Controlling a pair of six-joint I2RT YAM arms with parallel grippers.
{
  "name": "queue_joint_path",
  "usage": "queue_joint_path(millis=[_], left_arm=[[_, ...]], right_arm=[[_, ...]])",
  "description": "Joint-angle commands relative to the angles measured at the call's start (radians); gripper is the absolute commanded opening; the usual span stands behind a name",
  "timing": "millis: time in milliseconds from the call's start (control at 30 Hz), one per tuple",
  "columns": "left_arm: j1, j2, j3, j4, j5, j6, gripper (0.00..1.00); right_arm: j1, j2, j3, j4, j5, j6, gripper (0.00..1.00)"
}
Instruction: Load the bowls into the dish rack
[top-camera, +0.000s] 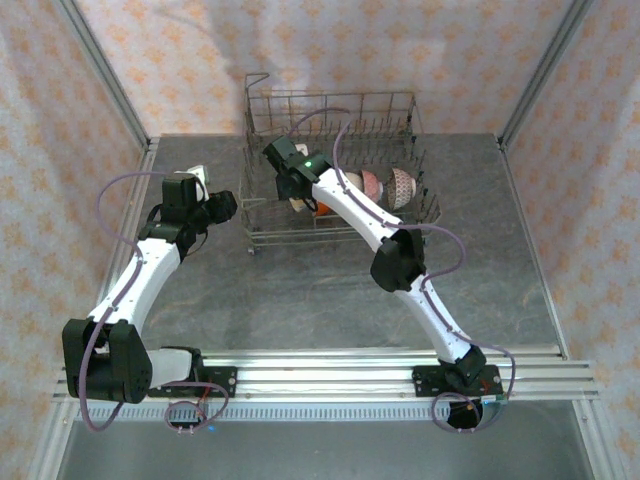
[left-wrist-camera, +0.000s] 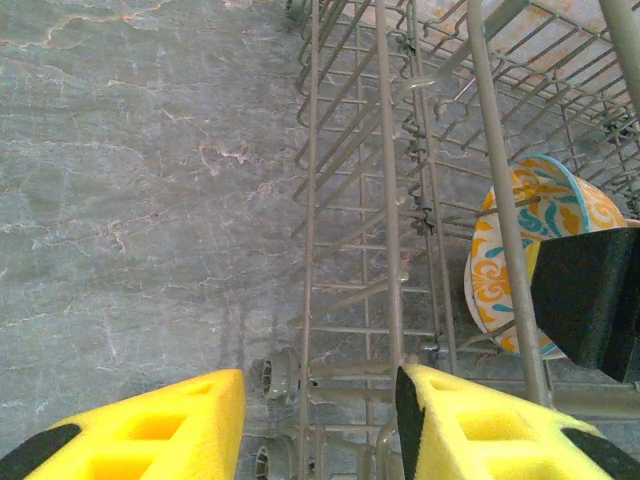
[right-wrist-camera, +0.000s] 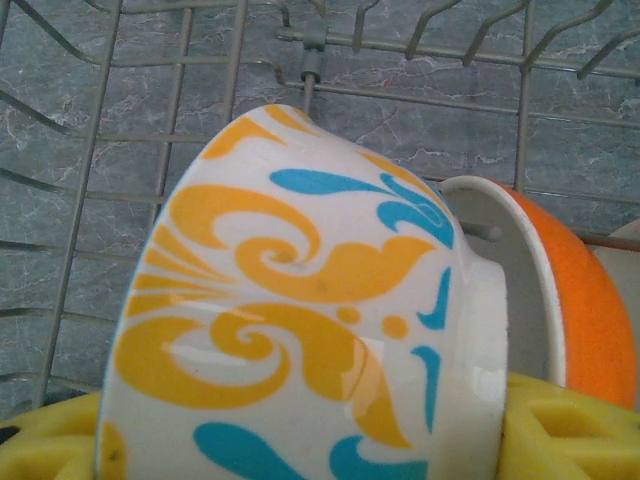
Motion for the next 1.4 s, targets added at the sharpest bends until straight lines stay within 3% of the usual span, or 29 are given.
queue_joint_path(millis=[0, 1033, 1367], left_arm=[[0.009, -0.01, 0.005, 0.011, 0.015, 0.001, 0.45], [0.009, -0.004, 0.007, 0.007, 0.023, -0.01, 0.44], [0.009, 0.003, 0.011, 0.006, 0.026, -0.011, 0.44]], right_arm=[[-0.003, 0.031, -0.016, -0.007, 0.003, -0.004, 0.61], [0.05, 0.093, -0.024, -0.038, 0.17, -0.129, 0.63], [0.044, 0.089, -0.018, -0.039, 0.151, -0.094, 0.68]])
